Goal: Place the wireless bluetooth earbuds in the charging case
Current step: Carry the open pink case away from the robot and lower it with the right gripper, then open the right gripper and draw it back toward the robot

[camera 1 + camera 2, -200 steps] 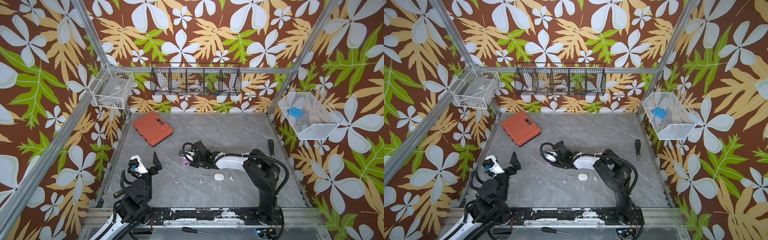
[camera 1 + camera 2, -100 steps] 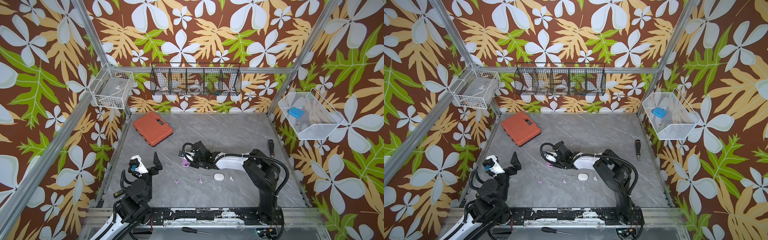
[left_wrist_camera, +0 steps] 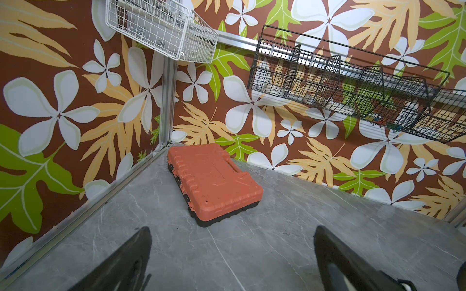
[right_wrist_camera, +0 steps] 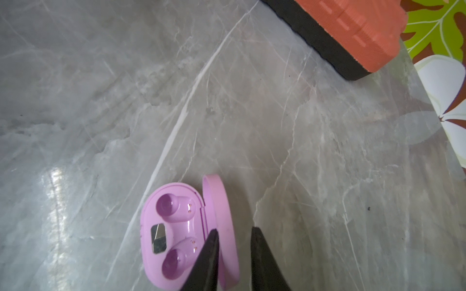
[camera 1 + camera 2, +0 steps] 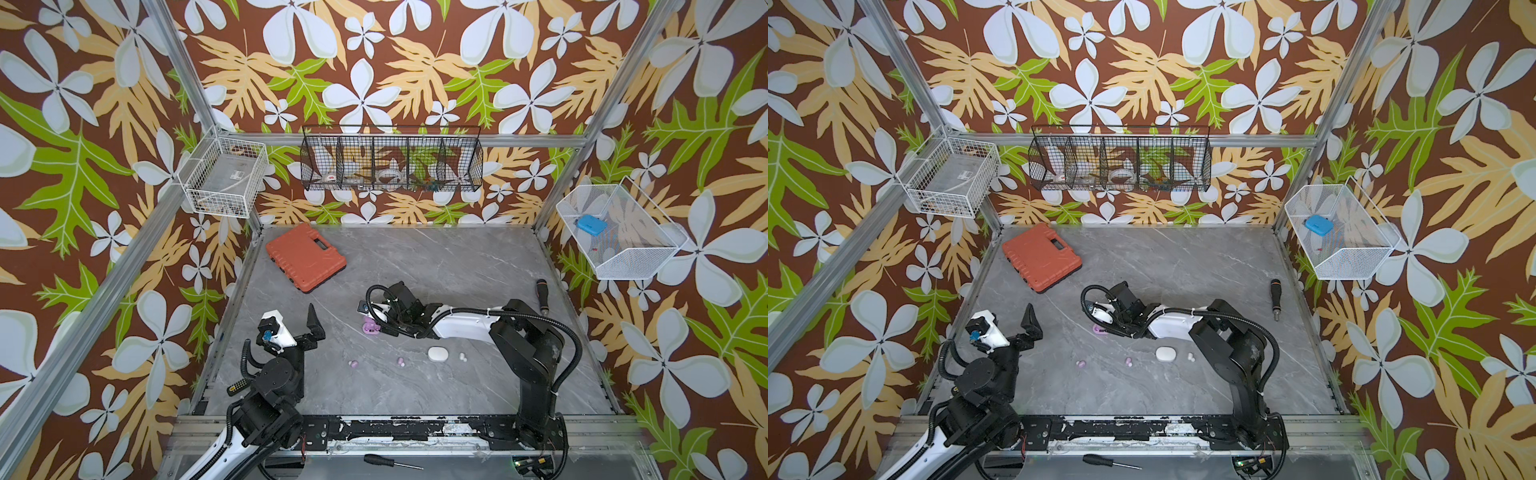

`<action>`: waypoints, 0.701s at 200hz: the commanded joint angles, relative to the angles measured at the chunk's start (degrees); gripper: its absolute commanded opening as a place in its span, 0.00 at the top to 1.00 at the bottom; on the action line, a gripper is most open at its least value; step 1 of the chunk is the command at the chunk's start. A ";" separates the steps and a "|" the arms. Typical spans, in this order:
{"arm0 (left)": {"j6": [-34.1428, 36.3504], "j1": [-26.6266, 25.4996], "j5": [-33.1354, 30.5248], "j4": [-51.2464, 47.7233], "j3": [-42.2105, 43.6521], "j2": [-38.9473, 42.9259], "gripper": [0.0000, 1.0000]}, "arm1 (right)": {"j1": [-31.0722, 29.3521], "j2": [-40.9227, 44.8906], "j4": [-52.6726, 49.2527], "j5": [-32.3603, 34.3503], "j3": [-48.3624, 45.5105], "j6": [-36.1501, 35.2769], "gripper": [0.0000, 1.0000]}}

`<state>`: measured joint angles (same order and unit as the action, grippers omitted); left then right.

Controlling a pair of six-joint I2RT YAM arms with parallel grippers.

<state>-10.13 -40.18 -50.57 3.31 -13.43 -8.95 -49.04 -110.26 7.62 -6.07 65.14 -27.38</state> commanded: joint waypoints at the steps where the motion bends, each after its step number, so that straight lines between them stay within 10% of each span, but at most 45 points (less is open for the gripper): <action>1: 0.55 0.11 0.11 1.35 -0.10 0.09 0.00 | 0.08 2.20 0.21 0.10 0.08 0.57 0.71; 35: 0.25 0.11 1.01 0.78 -0.44 -0.01 0.00 | 0.08 8.03 2.74 1.01 -2.95 3.28 0.64; 72: -0.49 0.11 4.43 -2.01 -2.67 -1.45 0.00 | -0.15 16.71 5.32 1.53 -7.39 11.16 0.30; 81: -0.26 0.11 5.96 -3.13 -4.00 -2.38 0.00 | -0.27 19.39 6.56 2.08 -9.27 14.53 0.00; 140: -3.54 0.11 15.68 -11.69 -12.43 -12.25 0.00 | -3.77 37.80 3.07 4.58 -20.95 49.43 0.00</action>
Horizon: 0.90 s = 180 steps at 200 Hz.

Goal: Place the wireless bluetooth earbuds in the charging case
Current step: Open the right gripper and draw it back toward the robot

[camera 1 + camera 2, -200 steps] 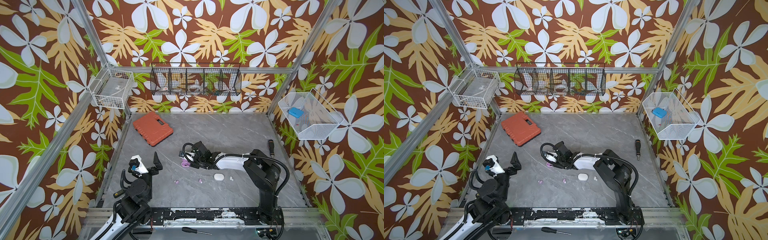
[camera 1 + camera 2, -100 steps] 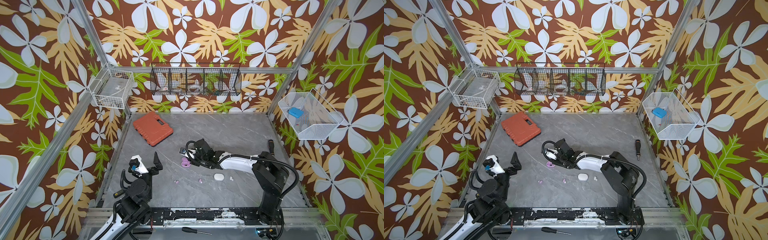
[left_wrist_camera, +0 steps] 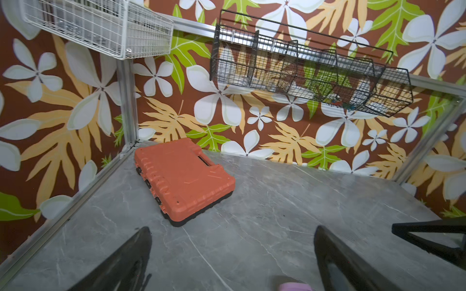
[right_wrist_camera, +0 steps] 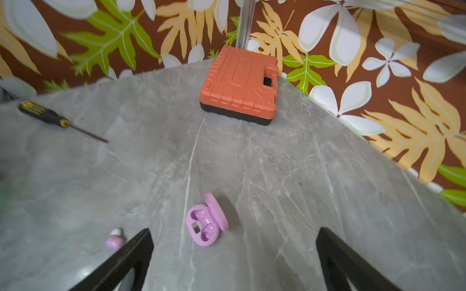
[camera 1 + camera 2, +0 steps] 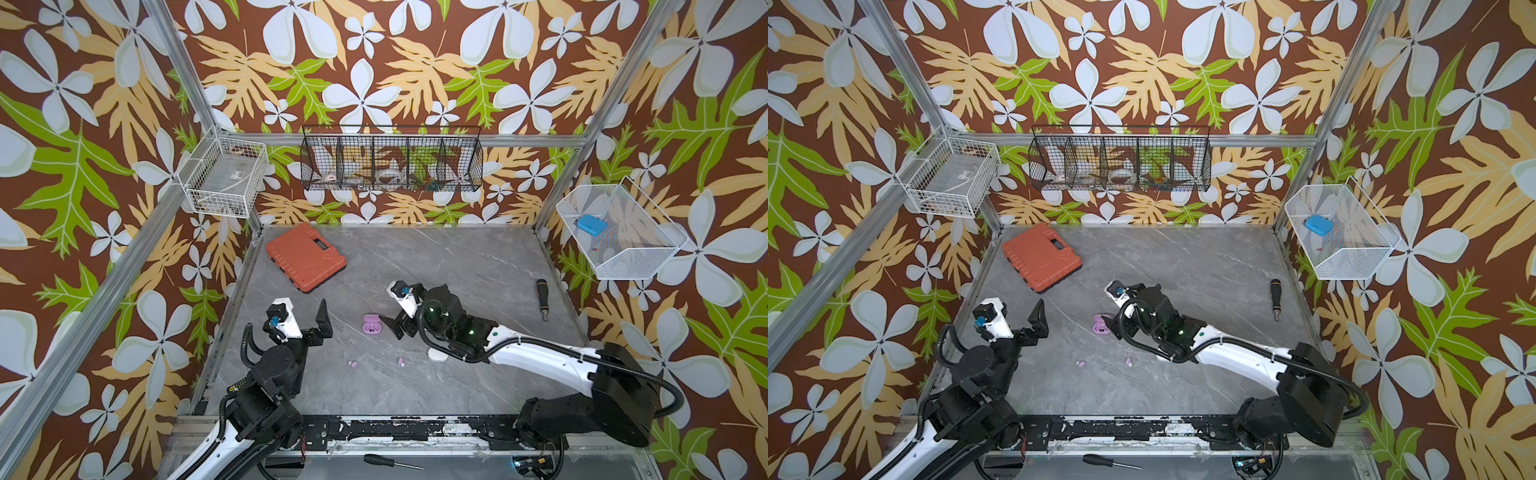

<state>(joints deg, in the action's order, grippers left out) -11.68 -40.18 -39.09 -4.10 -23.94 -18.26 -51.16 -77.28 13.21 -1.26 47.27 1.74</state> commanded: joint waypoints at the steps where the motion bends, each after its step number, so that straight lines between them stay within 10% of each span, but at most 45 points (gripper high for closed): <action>1: -2.01 0.11 4.11 -4.40 -1.99 -3.02 0.00 | -1.83 5.01 -2.82 -0.14 -3.19 20.89 0.00; 78: -4.21 0.11 1.40 -3.05 1.85 -0.91 0.00 | -13.14 8.42 -14.39 3.65 -11.83 54.09 0.01; 180: -4.05 0.17 3.25 -1.89 2.85 -1.69 0.00 | -16.80 -6.02 -16.99 -1.98 -5.76 63.13 0.31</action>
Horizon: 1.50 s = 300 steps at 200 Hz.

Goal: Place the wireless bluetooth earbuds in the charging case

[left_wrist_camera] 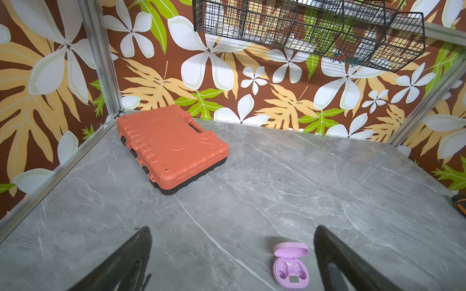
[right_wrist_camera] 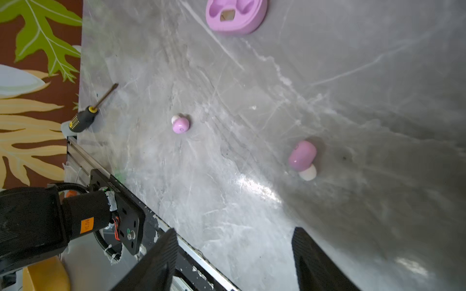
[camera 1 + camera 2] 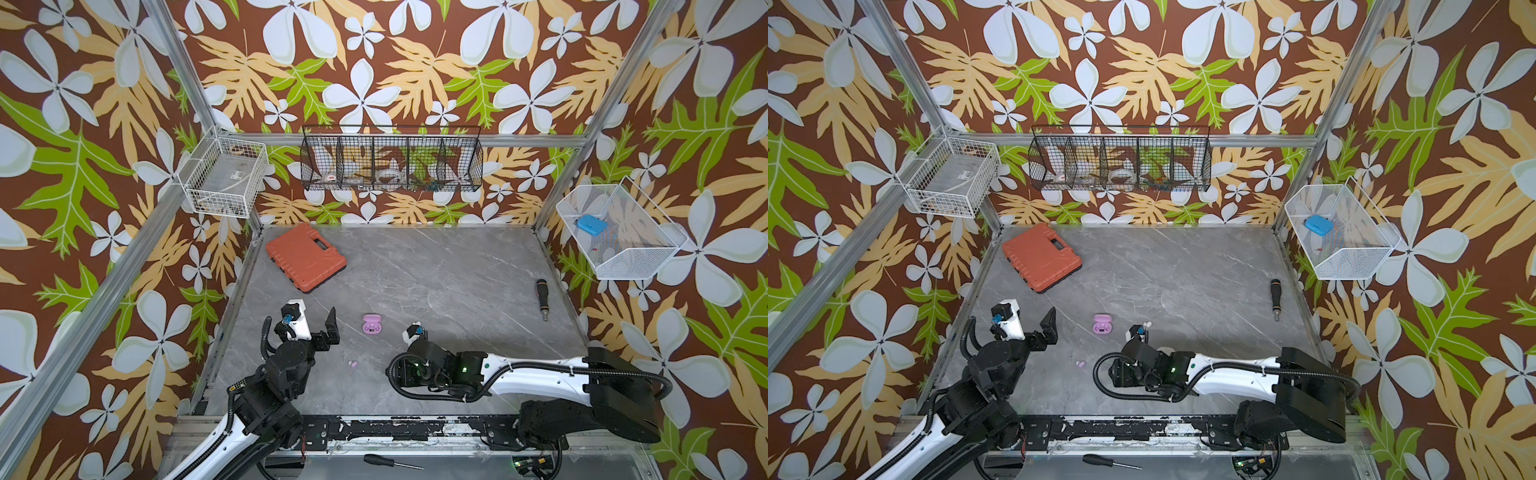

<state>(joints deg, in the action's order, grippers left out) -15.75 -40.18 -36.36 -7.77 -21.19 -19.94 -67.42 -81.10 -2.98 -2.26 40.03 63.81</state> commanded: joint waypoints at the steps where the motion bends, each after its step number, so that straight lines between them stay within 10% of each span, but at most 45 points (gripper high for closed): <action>1: 0.02 0.14 0.55 1.79 0.09 -0.01 0.00 | -0.53 -2.34 -0.80 -0.98 1.51 1.06 0.31; 300: 0.29 0.11 3.00 2.15 0.52 -1.39 0.00 | 3.43 -11.45 -8.54 3.03 6.74 -7.45 0.67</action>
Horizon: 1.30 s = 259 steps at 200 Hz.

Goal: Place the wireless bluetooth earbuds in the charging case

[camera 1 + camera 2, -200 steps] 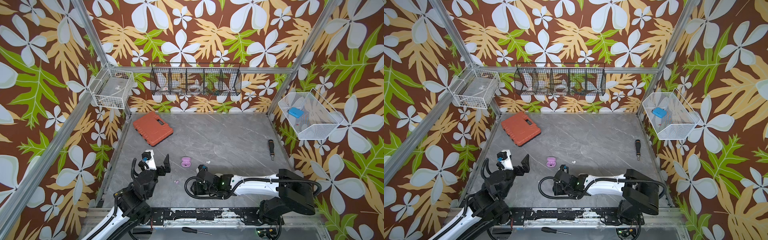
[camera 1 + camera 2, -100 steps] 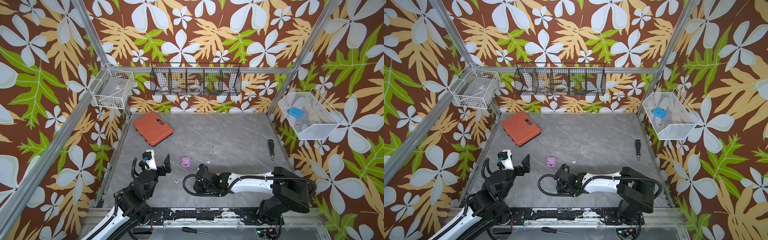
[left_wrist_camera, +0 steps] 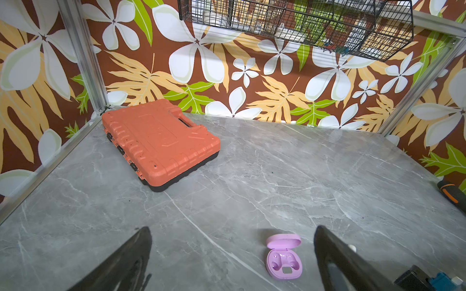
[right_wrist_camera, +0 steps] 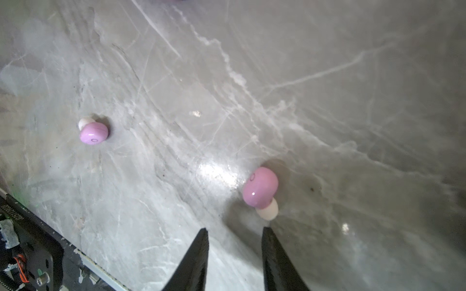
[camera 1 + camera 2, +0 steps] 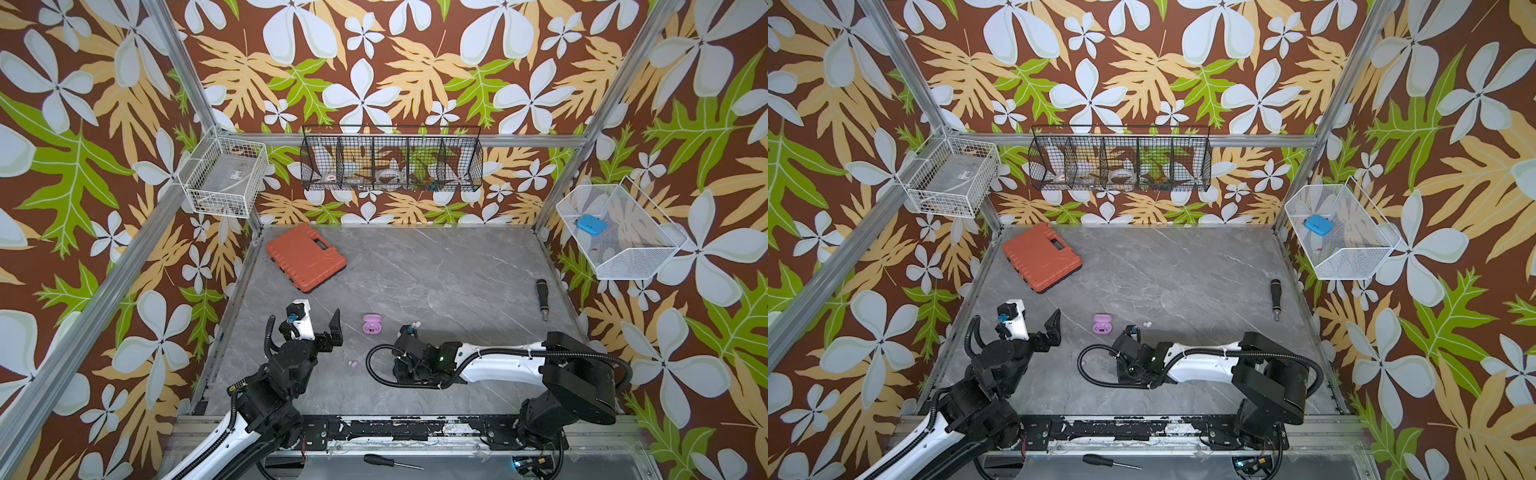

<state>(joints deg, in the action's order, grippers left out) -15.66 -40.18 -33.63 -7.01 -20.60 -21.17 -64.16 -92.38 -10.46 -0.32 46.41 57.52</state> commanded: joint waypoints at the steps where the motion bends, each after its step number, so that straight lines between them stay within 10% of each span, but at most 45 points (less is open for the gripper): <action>1: 0.24 0.11 0.29 1.34 -0.06 -0.18 0.00 | 0.18 -0.17 -1.06 1.09 0.35 -1.21 0.67; 259: 0.54 0.11 1.15 1.47 -0.05 -0.98 0.00 | 1.42 -0.48 0.78 -3.46 1.03 -2.76 0.70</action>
<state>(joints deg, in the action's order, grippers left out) -15.31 -40.18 -32.49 -6.98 -20.60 -22.11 -62.70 -92.20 -11.16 -3.07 47.29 54.87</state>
